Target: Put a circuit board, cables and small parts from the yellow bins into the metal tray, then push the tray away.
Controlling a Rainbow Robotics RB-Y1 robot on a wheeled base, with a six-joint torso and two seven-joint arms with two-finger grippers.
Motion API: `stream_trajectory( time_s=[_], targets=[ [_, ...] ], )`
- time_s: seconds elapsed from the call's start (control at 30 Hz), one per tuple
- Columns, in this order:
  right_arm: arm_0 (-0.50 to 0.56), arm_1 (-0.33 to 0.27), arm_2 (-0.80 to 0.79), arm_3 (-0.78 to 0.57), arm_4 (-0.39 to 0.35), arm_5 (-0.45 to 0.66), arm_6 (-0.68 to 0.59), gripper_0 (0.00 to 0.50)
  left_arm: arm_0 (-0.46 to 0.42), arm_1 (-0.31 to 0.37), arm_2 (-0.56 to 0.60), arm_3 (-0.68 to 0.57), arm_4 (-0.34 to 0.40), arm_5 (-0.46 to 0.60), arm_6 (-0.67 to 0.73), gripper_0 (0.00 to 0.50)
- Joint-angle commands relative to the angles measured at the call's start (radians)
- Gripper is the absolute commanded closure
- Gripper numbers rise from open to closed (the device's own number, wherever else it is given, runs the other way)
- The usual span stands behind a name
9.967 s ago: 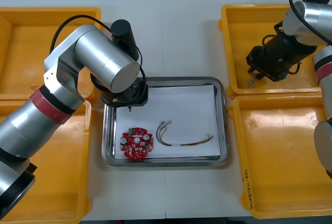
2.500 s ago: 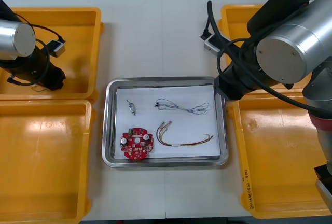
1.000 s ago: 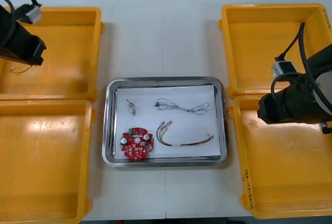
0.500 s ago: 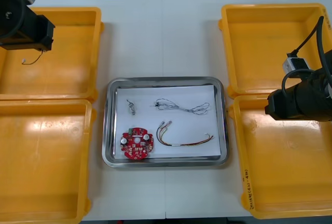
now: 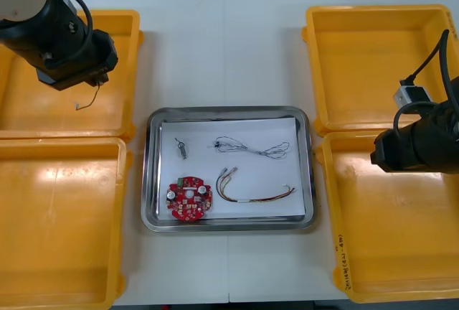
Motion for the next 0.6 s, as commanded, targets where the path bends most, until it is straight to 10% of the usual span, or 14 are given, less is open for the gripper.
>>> stream_trajectory(
  time_s=[0.03,0.6],
  targets=[
    [0.02,-0.041,-0.027,-0.03,-0.017,0.004,-0.047,0.0,-0.049,-0.045,-0.026,-0.063,0.014,0.008,-0.019,0.5],
    [0.03,-0.052,-0.027,-0.03,-0.036,0.004,-0.05,0.0,-0.047,-0.168,-0.15,-0.115,-0.039,0.008,0.091,0.5]
  ],
)
